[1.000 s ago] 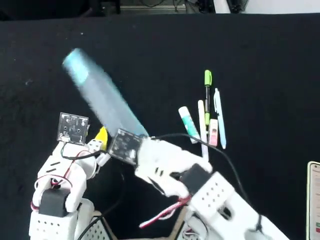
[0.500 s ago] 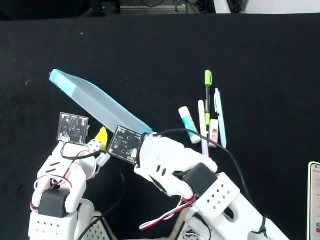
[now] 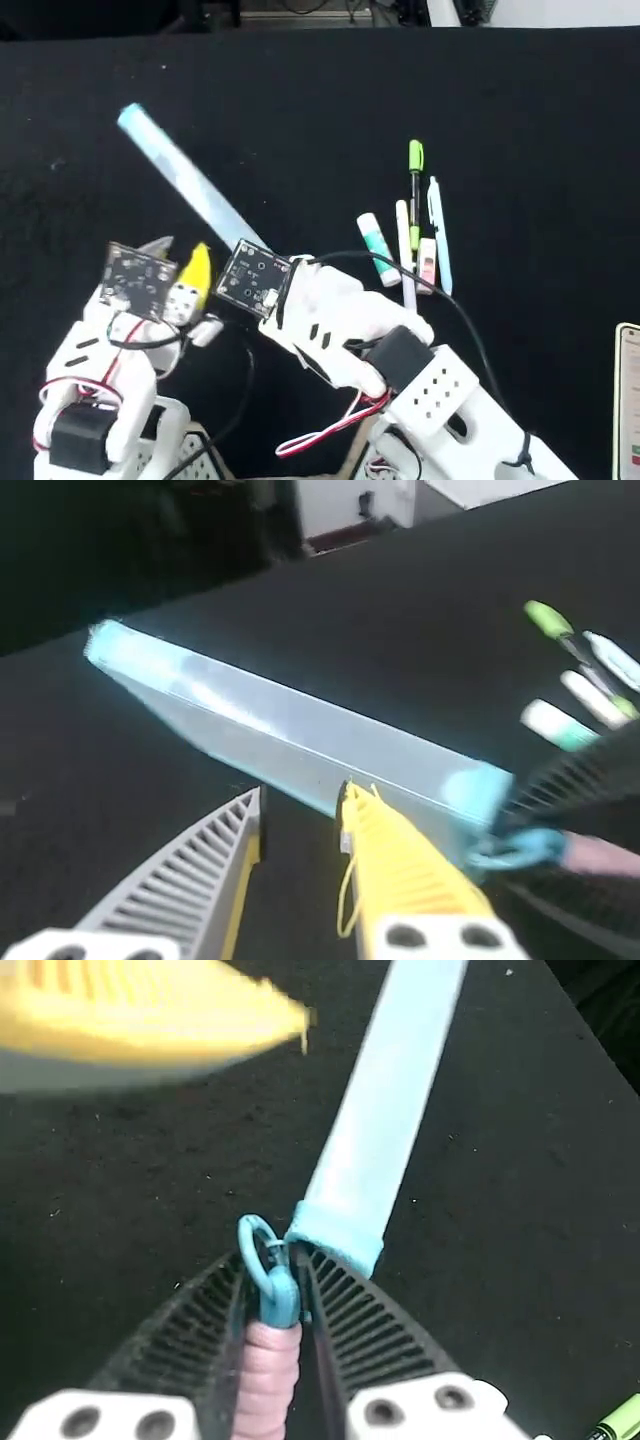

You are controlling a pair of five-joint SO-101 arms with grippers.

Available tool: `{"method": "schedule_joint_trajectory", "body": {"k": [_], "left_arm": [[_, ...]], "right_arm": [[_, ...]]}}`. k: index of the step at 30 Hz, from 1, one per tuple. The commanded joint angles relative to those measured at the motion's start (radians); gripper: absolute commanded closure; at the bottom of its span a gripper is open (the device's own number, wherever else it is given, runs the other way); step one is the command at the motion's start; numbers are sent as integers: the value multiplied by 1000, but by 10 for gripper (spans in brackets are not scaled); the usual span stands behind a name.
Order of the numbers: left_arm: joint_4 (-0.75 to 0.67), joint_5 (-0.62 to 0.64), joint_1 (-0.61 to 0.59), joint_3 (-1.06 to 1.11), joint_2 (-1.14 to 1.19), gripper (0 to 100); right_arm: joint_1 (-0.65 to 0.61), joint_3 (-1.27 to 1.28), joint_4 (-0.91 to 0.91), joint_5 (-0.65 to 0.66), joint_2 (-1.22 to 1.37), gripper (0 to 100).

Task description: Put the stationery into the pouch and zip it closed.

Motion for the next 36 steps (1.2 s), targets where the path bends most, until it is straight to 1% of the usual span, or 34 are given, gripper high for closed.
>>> {"method": "schedule_joint_trajectory", "body": {"k": [1,4,15,18,21,25,28,32,36], "left_arm": [[2,-12,110,-19,17,835],[2,-12,124,-4,17,784],[-11,-14,150,2,17,789],[-60,-80,189,82,23,791],[-140,-104,154,168,40,791],[-196,-104,74,205,37,791],[-199,-109,50,209,37,791],[-196,-110,48,211,37,791],[-195,-110,45,211,37,791]], "right_arm": [[12,-68,-9,-9,-16,988],[12,-68,15,-9,-16,988],[8,-67,17,-9,-16,988],[8,-67,18,-9,-16,988],[8,-61,20,-9,-16,988],[12,-19,20,-9,-16,988],[12,8,20,-9,-16,988],[14,13,20,-9,-16,988],[77,15,20,-9,-16,988]]}}
